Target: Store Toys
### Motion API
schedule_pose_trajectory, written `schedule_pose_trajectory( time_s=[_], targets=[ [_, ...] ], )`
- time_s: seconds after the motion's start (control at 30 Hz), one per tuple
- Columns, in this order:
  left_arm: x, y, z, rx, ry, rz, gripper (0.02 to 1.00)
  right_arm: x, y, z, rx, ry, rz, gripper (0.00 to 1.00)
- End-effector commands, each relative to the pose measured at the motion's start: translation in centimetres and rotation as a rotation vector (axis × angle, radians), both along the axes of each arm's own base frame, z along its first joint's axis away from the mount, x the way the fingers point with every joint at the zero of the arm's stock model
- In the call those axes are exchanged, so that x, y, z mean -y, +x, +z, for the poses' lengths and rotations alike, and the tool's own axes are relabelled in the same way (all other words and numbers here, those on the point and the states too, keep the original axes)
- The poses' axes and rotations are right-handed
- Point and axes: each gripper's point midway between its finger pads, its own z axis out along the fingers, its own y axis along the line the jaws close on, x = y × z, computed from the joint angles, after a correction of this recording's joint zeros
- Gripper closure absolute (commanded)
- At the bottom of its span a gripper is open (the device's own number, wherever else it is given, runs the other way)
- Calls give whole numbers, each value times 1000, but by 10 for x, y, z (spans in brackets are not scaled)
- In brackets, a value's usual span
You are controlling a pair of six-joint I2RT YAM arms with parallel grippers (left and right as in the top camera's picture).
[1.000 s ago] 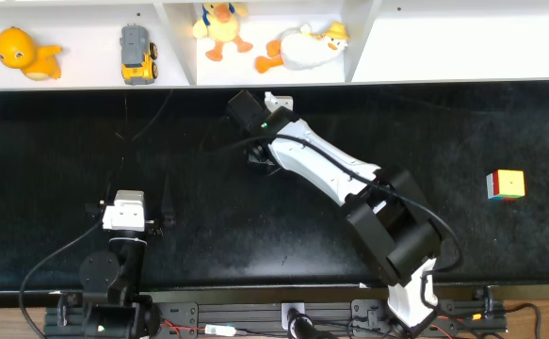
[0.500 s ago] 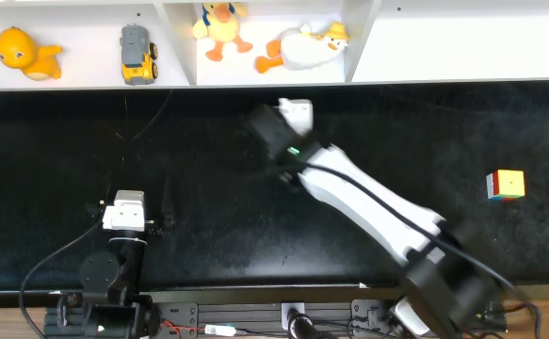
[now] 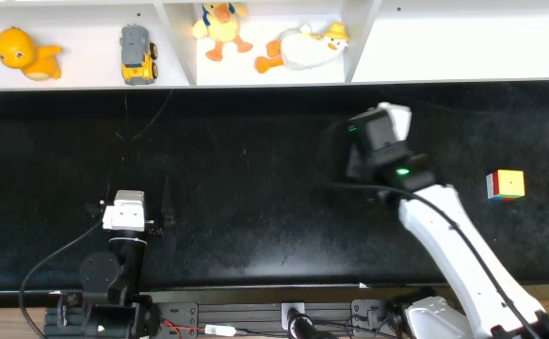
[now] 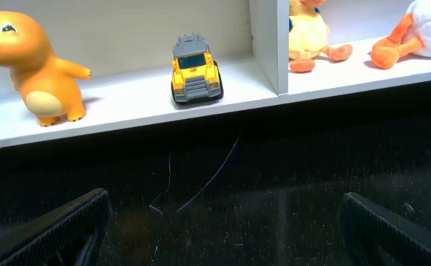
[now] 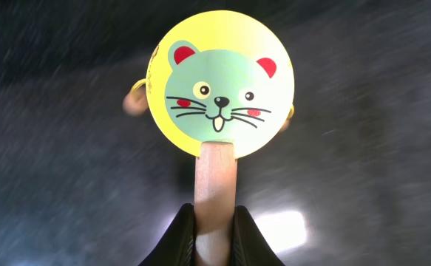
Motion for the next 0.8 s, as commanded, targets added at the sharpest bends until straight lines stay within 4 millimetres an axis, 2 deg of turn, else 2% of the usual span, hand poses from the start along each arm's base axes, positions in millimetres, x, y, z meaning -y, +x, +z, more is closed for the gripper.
schedule_pose_trajectory(
  time_s=[0.03,0.13,0.33,0.57,0.8],
  targets=[
    [0,0,1,7,-9,-4,20,21,13,20,48,-48,54,939],
    [0,0,1,7,-9,-4,20,33,26,29,64,-80,67,956],
    [0,0,1,7,-9,-4,23,39,64,46,89,-154,148,932],
    [0,0,1,7,-9,-4,20,36,115,47,104,-180,176,956],
    [0,0,1,7,-9,-4,20,36,157,42,137,-162,167,928]
  ],
)
